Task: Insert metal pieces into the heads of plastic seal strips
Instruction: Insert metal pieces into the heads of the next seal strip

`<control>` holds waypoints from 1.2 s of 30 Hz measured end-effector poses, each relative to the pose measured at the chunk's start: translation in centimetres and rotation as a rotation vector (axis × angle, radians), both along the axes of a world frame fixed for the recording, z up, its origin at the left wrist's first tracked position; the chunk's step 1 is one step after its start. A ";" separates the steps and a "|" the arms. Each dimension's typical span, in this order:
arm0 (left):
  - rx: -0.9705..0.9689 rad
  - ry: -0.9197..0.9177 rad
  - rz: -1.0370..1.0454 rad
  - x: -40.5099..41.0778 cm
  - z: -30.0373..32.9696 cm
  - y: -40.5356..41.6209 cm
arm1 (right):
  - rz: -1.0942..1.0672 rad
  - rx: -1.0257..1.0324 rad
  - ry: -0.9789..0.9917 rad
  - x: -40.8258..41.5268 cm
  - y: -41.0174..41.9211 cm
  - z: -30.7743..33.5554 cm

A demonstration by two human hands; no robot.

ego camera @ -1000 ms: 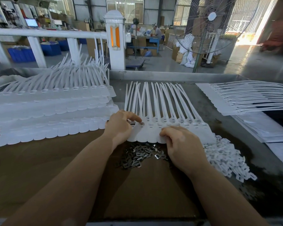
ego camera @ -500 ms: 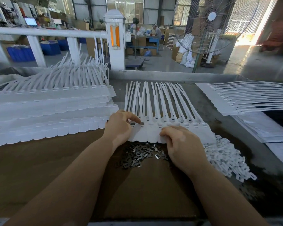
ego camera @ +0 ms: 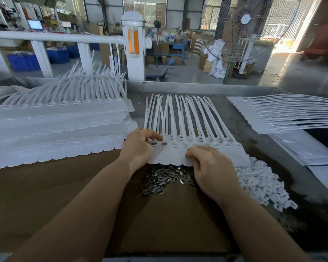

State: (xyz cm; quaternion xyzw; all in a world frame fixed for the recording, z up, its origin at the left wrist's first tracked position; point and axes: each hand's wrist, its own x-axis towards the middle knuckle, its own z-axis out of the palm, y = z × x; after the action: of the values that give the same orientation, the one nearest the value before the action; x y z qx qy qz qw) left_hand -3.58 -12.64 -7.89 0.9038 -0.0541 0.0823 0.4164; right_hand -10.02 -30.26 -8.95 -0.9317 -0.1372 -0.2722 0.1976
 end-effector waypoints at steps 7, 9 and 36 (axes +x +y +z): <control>0.043 -0.020 -0.027 -0.1 0.3 0.0 | 0.001 -0.004 -0.007 0.0 0.0 0.0; 0.050 -0.062 -0.030 -0.2 0.3 -0.1 | -0.001 -0.001 -0.005 0.1 0.0 0.0; 0.400 -0.108 -0.630 -2.2 0.8 -1.5 | 0.015 0.012 0.025 0.1 -0.2 0.0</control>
State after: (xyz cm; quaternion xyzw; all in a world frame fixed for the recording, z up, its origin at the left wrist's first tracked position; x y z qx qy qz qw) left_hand -5.77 -14.12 -7.10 0.9007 -0.3663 -0.0145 0.2331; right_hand -9.92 -30.45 -8.95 -0.9327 -0.1402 -0.2596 0.2072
